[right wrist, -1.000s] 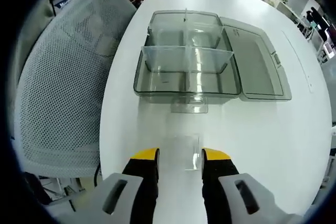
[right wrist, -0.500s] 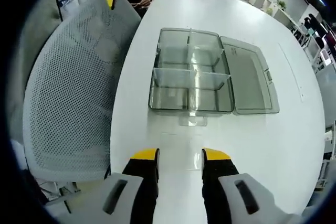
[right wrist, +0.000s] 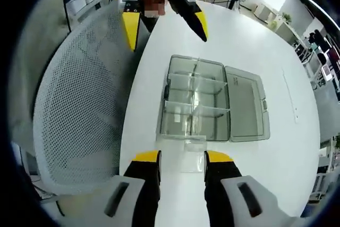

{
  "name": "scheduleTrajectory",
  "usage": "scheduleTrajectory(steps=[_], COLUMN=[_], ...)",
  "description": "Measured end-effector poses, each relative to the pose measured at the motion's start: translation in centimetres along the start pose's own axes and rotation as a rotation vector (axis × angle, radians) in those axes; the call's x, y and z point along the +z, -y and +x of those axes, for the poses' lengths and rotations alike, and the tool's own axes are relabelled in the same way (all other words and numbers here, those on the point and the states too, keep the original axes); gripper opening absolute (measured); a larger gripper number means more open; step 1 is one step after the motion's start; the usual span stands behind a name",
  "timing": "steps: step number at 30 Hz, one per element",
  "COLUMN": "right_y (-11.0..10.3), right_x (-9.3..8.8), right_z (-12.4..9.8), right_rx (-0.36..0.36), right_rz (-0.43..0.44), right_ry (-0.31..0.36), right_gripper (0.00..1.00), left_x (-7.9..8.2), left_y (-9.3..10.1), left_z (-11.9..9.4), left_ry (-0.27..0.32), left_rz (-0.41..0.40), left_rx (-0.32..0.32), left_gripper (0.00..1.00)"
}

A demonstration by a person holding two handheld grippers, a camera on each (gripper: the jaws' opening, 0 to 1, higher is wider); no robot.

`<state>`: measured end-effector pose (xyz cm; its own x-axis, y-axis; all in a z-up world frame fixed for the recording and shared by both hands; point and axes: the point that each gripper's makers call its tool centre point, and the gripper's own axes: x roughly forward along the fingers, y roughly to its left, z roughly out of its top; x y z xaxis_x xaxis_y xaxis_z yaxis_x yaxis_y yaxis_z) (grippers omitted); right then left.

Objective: Insert the divider into the dual guide fixture by aligning both edges with the guide slots and pushing it downward to the bottom, including one-sided entry, uneven engagement, binding, and posture correction.

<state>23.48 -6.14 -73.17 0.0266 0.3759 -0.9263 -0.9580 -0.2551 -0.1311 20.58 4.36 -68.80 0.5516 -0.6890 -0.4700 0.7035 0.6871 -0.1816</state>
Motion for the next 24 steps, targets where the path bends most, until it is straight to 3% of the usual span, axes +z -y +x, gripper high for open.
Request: scheduleTrajectory(steps=[11,24], right_y=[-0.2,-0.3], right_x=[3.6,6.0], right_z=[-0.8,-0.9], right_rx=[-0.021,-0.032], right_rz=[-0.071,-0.107], right_ry=[0.036,0.066], right_gripper=[0.27,0.27], left_x=[-0.2,0.0], left_y=[0.5,1.0], left_z=[0.4,1.3], left_ry=[0.003,0.022], left_rz=[-0.083,-0.214], left_rx=[-0.012,-0.016], left_gripper=[0.53,0.41])
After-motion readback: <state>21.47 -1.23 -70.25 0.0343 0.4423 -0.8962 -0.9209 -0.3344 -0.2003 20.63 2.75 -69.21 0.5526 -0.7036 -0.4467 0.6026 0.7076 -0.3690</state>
